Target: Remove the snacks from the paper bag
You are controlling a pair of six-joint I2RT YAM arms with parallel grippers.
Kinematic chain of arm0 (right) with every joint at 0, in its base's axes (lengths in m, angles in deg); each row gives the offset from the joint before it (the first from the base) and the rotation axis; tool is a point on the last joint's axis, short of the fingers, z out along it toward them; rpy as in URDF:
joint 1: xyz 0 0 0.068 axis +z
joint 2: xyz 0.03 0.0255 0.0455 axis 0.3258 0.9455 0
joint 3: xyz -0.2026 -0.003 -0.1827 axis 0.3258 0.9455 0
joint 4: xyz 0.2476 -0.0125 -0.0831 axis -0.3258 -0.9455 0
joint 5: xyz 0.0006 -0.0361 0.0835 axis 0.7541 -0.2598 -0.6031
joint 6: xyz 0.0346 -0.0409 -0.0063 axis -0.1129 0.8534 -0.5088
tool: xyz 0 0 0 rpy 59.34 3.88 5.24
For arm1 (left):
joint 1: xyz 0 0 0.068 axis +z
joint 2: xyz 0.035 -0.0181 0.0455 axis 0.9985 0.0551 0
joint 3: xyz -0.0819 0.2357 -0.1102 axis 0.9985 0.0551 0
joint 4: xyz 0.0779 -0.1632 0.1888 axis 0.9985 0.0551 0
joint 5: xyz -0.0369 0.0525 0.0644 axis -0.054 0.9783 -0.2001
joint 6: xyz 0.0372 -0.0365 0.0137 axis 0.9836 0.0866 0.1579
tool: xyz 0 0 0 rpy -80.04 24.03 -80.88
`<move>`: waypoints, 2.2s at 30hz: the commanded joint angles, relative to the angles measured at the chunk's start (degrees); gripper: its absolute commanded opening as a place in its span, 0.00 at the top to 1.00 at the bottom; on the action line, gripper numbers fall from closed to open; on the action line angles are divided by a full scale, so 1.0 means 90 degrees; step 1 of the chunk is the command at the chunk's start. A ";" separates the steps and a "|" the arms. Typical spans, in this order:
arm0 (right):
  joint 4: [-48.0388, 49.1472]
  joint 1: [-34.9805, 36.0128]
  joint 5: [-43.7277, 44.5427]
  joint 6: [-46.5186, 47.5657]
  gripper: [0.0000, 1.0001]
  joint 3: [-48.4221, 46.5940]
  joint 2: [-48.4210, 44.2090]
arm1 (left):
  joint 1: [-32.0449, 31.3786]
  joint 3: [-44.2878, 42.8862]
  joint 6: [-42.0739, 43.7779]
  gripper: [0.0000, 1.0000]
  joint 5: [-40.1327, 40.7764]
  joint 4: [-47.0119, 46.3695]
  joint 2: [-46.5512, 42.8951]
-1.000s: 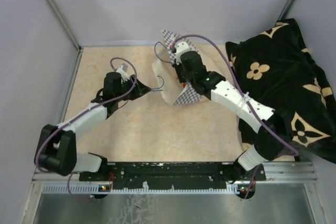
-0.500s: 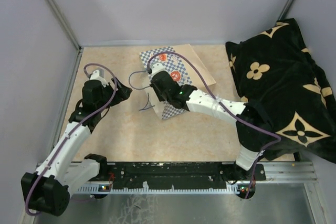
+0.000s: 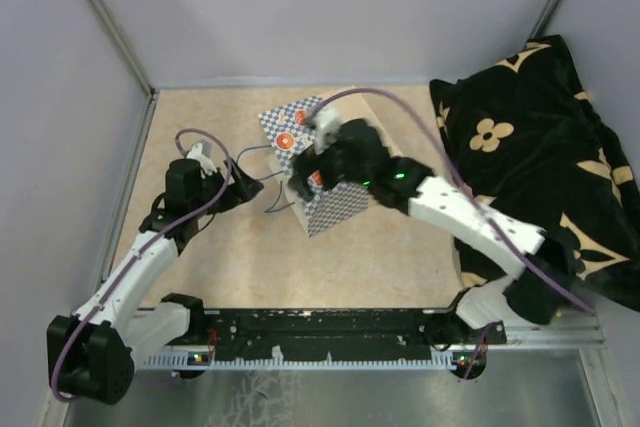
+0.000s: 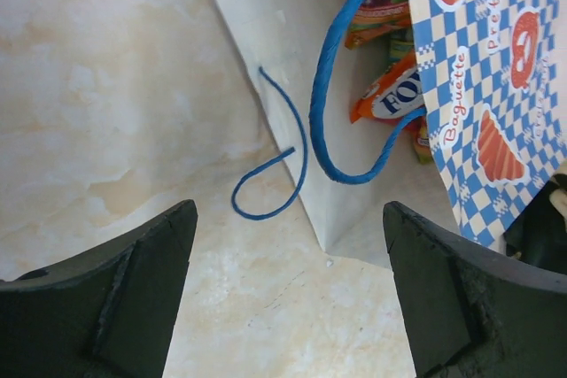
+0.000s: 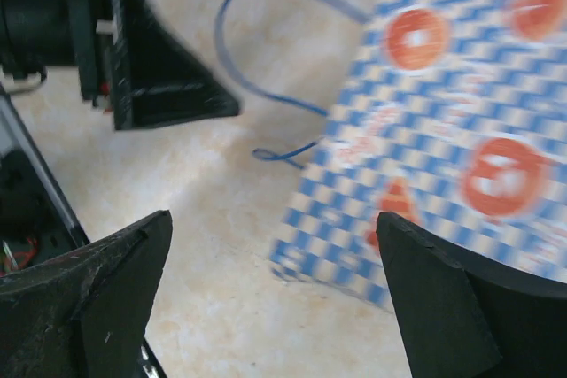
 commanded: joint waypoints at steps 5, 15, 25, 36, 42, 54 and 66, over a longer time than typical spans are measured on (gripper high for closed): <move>0.0575 -0.3439 -0.1657 -0.1068 0.02 0.0756 -0.1579 | 0.0022 0.0193 -0.0299 0.09 -0.1555 -0.2033 0.0746; 0.1555 -0.5259 -0.3379 -0.1664 0.25 0.0732 -0.0159 | -0.0176 0.0017 -0.0535 0.11 -0.2051 -0.2824 0.1584; 0.1551 -0.5260 -0.3643 -0.1607 0.45 -0.0473 0.1579 | -0.0377 -0.0040 -0.0513 0.13 -0.2099 -0.2827 0.1835; 0.1690 -0.5259 -0.3695 -0.1678 0.62 -0.1000 0.2395 | -0.0729 -0.0124 -0.0530 0.14 -0.2054 -0.2925 0.2154; 0.1672 -0.5268 -0.3643 -0.1625 0.85 -0.1061 0.2482 | -0.1056 -0.0239 -0.0602 0.14 -0.1969 -0.3110 0.2474; 0.1068 -0.5510 -0.3949 -0.1211 1.00 -0.2094 0.3119 | -0.1813 -0.0949 -0.0849 0.16 -0.1821 -0.3582 0.3611; 0.0215 -0.6471 -0.4429 -0.1162 1.00 -0.4701 0.4550 | -0.2240 -0.3474 -0.0965 0.17 -0.2045 -0.3659 0.5783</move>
